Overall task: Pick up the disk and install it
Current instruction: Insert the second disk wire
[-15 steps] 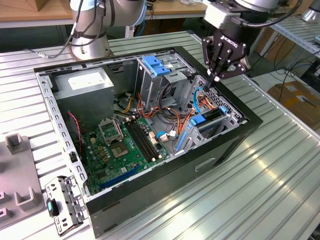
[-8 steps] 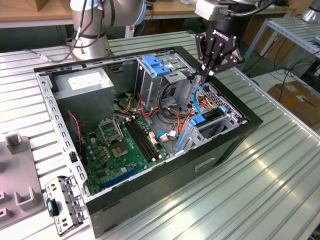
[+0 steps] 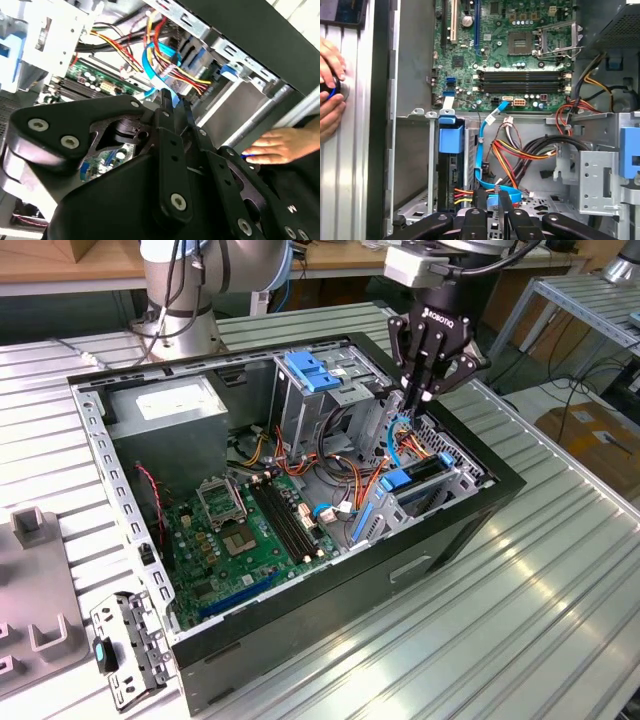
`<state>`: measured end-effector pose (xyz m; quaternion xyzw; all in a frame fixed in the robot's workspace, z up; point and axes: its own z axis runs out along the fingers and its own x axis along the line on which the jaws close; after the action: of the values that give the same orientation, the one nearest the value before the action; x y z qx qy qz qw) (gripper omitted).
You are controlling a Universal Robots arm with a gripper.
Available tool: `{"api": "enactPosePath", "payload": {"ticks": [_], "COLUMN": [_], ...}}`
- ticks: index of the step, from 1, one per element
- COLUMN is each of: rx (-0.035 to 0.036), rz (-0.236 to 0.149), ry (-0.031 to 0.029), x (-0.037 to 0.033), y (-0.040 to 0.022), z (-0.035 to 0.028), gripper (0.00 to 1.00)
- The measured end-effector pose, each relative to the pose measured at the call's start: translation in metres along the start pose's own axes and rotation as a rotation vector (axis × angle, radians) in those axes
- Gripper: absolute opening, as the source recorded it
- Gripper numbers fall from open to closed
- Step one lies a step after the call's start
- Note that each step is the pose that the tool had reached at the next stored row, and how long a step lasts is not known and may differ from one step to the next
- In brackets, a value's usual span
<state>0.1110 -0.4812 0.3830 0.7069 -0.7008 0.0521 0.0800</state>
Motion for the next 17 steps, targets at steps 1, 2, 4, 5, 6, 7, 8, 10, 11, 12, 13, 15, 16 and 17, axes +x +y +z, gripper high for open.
{"api": "enactPosePath", "payload": {"ticks": [1,2,4,5,6,7,8,10,11,12,13,15,16,17], "rx": [-0.0001,-0.0004,-0.001,-0.0012,-0.0012,-0.0013,-0.0013,-0.0013,-0.0013,-0.0013,-0.0013,-0.0013,-0.0014,-0.0014], "rz": [0.0,0.002,0.003,0.004,0.004,0.004,0.004,0.004,0.004,0.004,0.004,0.004,0.005,0.005], "ry": [0.0116,0.0393,0.0864,0.0957,0.1002,0.1027,0.1037,0.1058,0.1061,0.1065,0.1067,0.1091,0.1146,0.1181], "x": [0.0,-0.0005,-0.0034,-0.005,-0.0066,-0.0093,-0.0114,-0.0168,-0.019,-0.0216,-0.0227,-0.0231,-0.0236,-0.0244], "y": [0.0,-0.0002,-0.0002,-0.0002,-0.0002,-0.0003,-0.0004,-0.0007,-0.0008,-0.0009,-0.0009,-0.001,-0.0011,-0.0013], "z": [0.0,0.0,-0.0007,-0.0011,-0.0013,-0.0018,-0.0022,-0.0018,-0.0018,-0.0016,-0.0007,0.0008,0.0018,0.0029], "gripper": [0.24,0.24,0.24,0.24,0.24,0.24,0.24,0.24,0.24,0.24,0.24,0.24,0.24,0.25]}}
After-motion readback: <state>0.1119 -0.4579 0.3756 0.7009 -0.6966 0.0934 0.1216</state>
